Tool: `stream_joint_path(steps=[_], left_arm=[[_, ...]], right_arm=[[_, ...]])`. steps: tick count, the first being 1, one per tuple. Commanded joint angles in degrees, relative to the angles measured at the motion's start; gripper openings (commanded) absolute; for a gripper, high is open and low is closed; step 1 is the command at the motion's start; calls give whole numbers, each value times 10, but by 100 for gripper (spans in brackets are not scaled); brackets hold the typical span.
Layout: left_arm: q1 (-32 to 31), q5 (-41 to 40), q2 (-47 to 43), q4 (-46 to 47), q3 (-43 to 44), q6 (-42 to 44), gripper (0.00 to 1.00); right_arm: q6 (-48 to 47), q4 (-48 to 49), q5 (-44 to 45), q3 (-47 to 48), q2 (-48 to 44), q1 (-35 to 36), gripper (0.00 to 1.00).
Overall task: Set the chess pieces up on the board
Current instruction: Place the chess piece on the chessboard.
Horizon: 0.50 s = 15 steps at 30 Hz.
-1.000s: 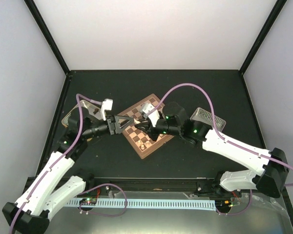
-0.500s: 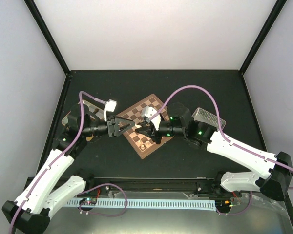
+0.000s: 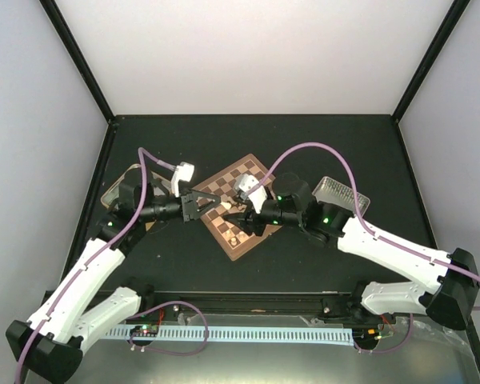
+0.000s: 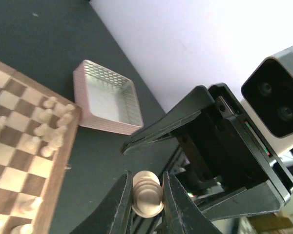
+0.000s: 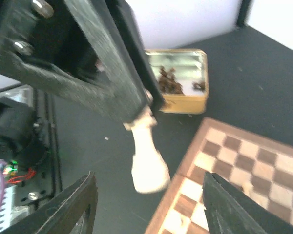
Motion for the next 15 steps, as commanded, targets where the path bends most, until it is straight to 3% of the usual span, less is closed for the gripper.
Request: stream_joint_path(steps=[1, 4, 7, 15], left_arm=[[-9, -107, 18, -42, 35, 49, 2], [-36, -193, 47, -55, 39, 62, 1], [-95, -267, 91, -56, 50, 74, 2], [-231, -429, 280, -84, 128, 97, 2]], right_arm=[[56, 10, 163, -42, -26, -1, 62], [132, -20, 300, -65, -35, -17, 62], [205, -68, 380, -78, -45, -47, 62], [370, -132, 480, -137, -120, -107, 61]])
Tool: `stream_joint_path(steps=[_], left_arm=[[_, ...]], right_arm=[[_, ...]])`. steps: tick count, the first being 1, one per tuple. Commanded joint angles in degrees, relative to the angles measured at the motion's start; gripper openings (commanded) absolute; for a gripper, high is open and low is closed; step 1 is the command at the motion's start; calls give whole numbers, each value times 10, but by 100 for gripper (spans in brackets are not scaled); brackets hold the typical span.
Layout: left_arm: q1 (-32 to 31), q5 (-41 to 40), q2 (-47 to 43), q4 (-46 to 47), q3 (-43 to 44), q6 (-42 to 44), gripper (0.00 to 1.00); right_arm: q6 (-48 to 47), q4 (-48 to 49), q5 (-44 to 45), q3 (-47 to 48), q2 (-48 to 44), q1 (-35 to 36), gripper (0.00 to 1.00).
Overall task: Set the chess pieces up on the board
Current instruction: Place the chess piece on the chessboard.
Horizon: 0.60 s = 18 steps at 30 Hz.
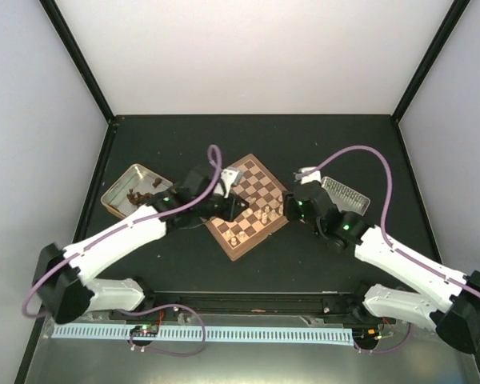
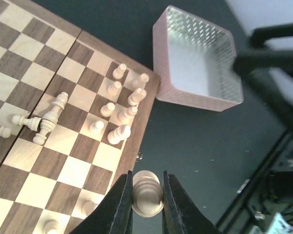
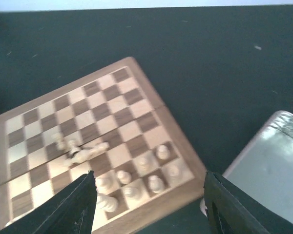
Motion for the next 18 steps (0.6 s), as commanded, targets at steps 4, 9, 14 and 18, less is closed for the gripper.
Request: stream_joint_path(steps=[4, 9, 14, 18], left_arm=[[-77, -140, 133, -21, 64, 32, 1], [-103, -173, 192, -10, 70, 41, 1], [-118, -182, 234, 18, 63, 55, 2], [-123, -190, 253, 43, 54, 62, 2]], right_arm=[[131, -25, 72, -54, -71, -52, 61], [129, -20, 61, -65, -81, -58, 61], [129, -14, 52, -69, -75, -59, 62], [127, -12, 50, -70, -74, -60, 62]])
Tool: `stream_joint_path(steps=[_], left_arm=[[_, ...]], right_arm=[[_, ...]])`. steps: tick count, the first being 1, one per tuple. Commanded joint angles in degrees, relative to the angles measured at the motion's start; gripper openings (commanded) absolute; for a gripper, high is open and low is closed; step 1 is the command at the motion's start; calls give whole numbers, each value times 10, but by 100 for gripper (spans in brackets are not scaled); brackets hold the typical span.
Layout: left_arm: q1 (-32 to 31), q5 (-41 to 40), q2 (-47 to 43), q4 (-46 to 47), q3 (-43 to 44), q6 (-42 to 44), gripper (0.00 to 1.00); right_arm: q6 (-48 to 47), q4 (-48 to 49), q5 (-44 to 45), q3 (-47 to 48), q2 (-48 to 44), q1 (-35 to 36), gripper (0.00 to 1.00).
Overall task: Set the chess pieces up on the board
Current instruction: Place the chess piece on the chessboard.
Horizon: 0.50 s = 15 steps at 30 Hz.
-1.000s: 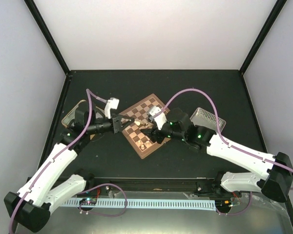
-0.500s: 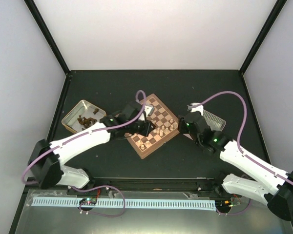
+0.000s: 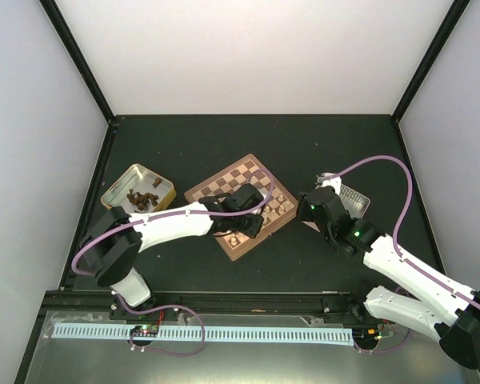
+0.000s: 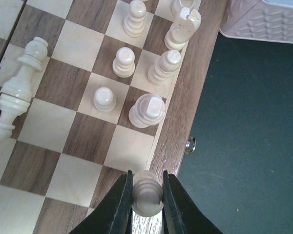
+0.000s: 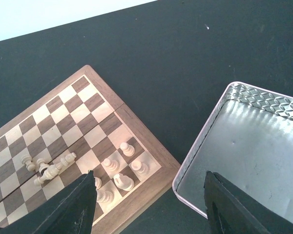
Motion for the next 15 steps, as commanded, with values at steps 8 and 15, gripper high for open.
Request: stream_joint_path(steps=[8, 15], left_arm=[[-8, -39, 41, 60, 1, 22, 4], [-9, -62, 39, 67, -15, 18, 9]], right_arm=[[8, 17, 2, -10, 0, -6, 62], [7, 22, -3, -11, 1, -6, 62]])
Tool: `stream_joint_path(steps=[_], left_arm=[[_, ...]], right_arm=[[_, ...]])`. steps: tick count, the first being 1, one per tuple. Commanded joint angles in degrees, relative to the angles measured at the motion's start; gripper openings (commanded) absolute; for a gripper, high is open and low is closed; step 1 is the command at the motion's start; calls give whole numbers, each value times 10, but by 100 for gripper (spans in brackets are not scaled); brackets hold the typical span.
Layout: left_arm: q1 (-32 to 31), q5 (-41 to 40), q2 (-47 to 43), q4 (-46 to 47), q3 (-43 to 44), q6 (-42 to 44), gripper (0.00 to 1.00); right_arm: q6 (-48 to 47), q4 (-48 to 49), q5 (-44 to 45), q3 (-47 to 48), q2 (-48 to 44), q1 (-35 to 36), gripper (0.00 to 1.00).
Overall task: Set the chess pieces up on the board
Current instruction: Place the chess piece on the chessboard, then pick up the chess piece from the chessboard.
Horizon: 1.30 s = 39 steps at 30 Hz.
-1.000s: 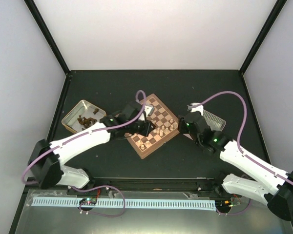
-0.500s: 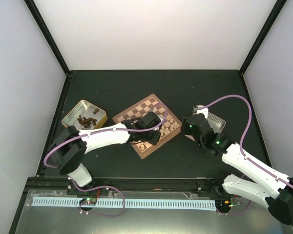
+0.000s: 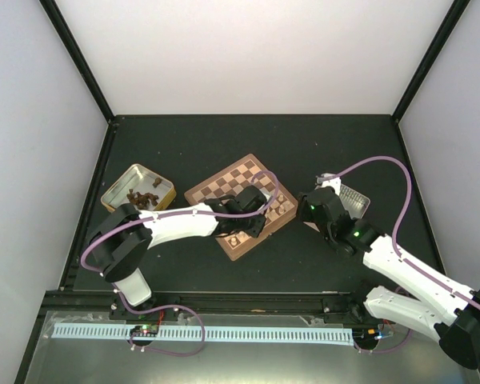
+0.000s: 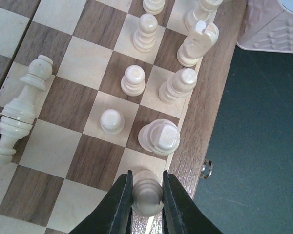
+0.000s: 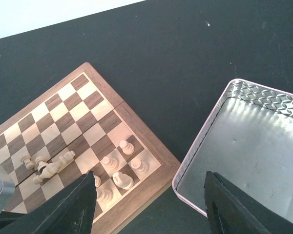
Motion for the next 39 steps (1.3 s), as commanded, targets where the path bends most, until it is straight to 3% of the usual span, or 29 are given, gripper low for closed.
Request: stream_joint_path(steps=[1, 11, 20, 31, 39], left_arm=[[-3, -27, -1, 16, -13, 7, 11], [-3, -3, -35, 12, -17, 4, 38], [5, -29, -134, 7, -25, -12, 49], [60, -159, -357, -16, -114, -78, 50], [77, -254, -519, -40, -181, -103, 54]], right_arm=[[7, 18, 2, -5, 0, -3, 62], [6, 36, -12, -13, -37, -4, 62], [-33, 71, -94, 0, -23, -4, 62], [-102, 32, -230, 158, 205, -2, 60], [-126, -33, -212, 286, 382, 40, 55]])
